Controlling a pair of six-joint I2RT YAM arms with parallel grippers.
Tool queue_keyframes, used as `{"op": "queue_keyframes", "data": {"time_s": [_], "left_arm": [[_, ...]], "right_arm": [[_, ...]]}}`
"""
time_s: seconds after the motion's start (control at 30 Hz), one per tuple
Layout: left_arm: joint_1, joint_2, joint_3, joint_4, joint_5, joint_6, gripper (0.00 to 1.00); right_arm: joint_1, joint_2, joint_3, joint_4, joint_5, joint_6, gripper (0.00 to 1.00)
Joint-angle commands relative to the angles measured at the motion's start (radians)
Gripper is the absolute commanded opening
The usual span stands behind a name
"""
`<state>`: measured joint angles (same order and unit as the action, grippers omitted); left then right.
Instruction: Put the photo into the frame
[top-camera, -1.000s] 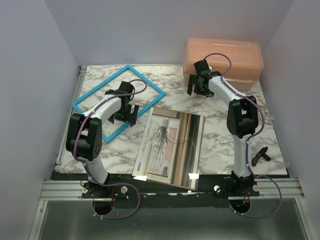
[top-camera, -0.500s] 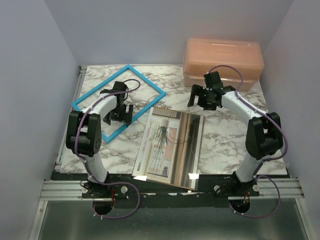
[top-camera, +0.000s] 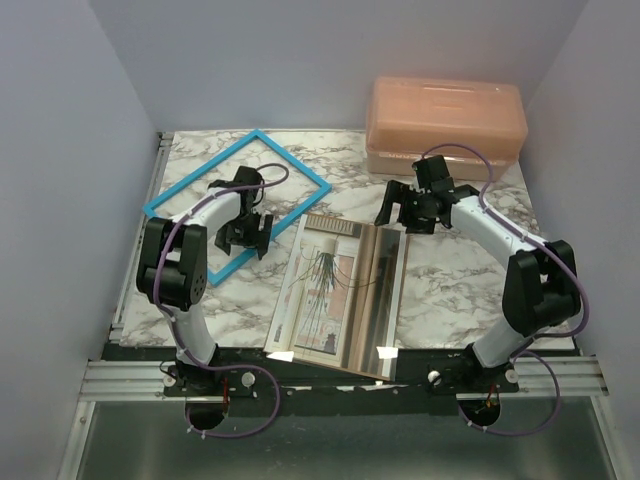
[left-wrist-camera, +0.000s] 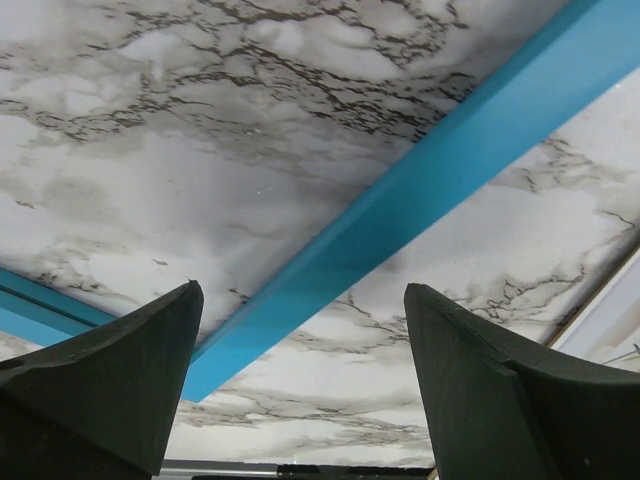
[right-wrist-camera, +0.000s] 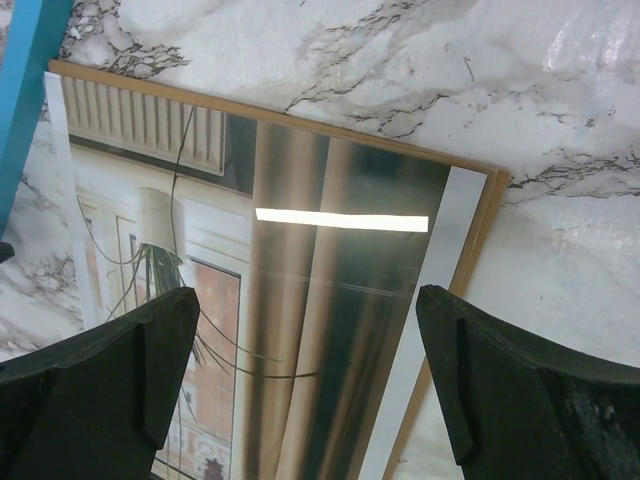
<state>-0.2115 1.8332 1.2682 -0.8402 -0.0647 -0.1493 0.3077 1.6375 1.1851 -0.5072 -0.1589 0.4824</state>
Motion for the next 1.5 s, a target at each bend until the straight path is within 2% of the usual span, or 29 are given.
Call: {"op": "queue_keyframes", "data": {"time_s": [0.0,0.13,0.27,0.4,0.5,0.63,1.07,1.27,1.47], "left_arm": [[-0.025,0.018,0.018,-0.056,0.035,0.007,0.84],[-0.025,0.044,0.045,-0.109,0.063,0.013,0.78],[-0.038,0.091,0.098,-0.166,0.143,0.029,0.58],[-0.064,0.117,0.134,-0.197,0.121,0.034,0.4],[-0.073,0.121,0.141,-0.204,0.095,0.029,0.2],[-0.079,0.107,0.143,-0.205,0.073,0.017,0.0],[-0.109,-0.123,0.169,-0.213,0.144,-0.037,0.0],[-0.215,-0.206,0.13,-0.201,0.166,-0.099,0.0],[-0.345,-0.285,0.018,-0.11,0.194,-0.219,0.0]], "right_arm": [[-0.003,-0.039,0.024,-0.025,-0.031,-0.003,1.0],[-0.002,-0.045,0.022,-0.039,-0.028,-0.012,1.0],[-0.002,-0.047,0.017,-0.051,-0.012,-0.025,1.0],[-0.002,-0.053,0.013,-0.069,-0.002,-0.034,1.0],[-0.002,-0.071,0.006,-0.075,-0.008,-0.034,1.0],[-0.003,-0.098,-0.003,-0.078,-0.04,-0.035,1.0],[-0.003,-0.155,-0.049,-0.072,-0.126,-0.008,1.0],[-0.003,-0.175,-0.109,0.0,-0.201,0.047,1.0],[-0.002,-0.189,-0.195,0.077,-0.235,0.115,1.0]]}}
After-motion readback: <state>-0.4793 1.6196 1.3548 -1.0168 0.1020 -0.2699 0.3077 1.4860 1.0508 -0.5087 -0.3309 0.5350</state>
